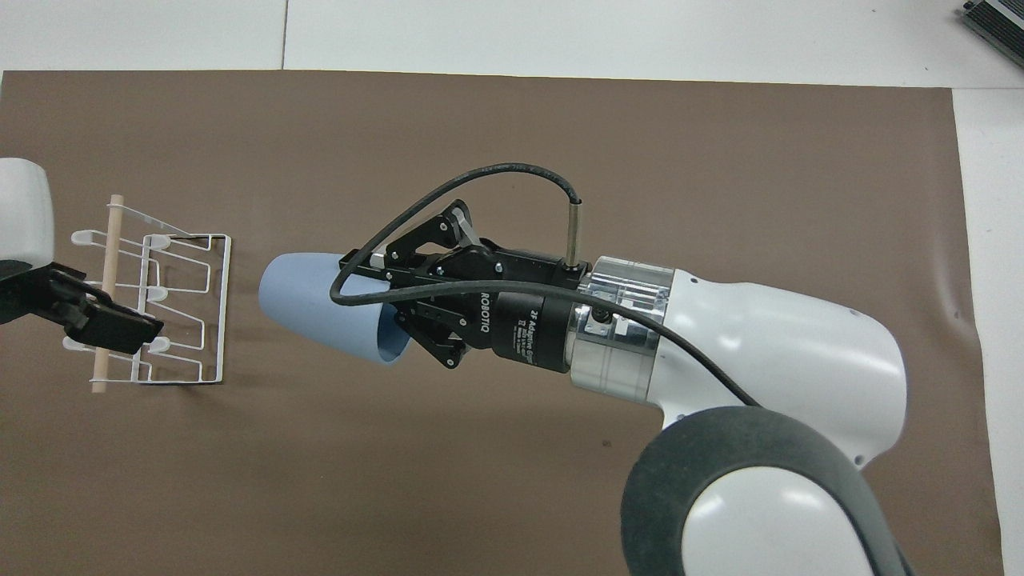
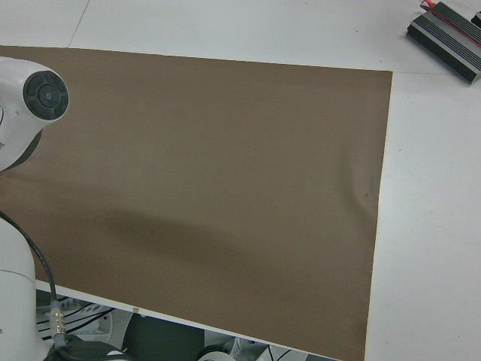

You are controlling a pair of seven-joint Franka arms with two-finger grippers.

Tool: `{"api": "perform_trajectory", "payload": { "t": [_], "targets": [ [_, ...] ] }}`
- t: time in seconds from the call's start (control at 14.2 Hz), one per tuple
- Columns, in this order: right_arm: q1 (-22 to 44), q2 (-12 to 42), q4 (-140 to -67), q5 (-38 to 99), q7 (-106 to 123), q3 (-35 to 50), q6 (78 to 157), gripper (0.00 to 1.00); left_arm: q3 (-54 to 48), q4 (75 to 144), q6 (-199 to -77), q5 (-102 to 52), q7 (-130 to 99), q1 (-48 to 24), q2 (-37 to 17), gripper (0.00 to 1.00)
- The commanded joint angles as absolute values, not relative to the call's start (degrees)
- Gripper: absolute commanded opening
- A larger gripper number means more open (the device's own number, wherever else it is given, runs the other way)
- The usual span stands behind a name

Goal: Hang cup on cup holder
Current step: 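Reach the left gripper to the cup held by the right gripper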

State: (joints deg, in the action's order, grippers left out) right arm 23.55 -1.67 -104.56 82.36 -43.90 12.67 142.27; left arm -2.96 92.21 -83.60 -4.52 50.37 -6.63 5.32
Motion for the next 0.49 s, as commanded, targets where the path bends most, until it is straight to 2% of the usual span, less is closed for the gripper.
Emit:
{"api": "perform_trajectory", "payload": {
  "t": [0.0, 0.42],
  "targets": [
    [23.29, -2.2, -105.38, 82.71, -43.59, 12.83, 142.82, 0.0, -2.73, 92.46, -84.11, -9.02, 58.17, -6.51, 6.06, 1.0],
    [23.29, -2.37, -105.64, 81.12, -43.07, 12.92, 142.73, 0.0, -2.55, 92.37, -86.83, -22.04, 69.6, -6.5, 6.06, 1.0]
  ]
}}
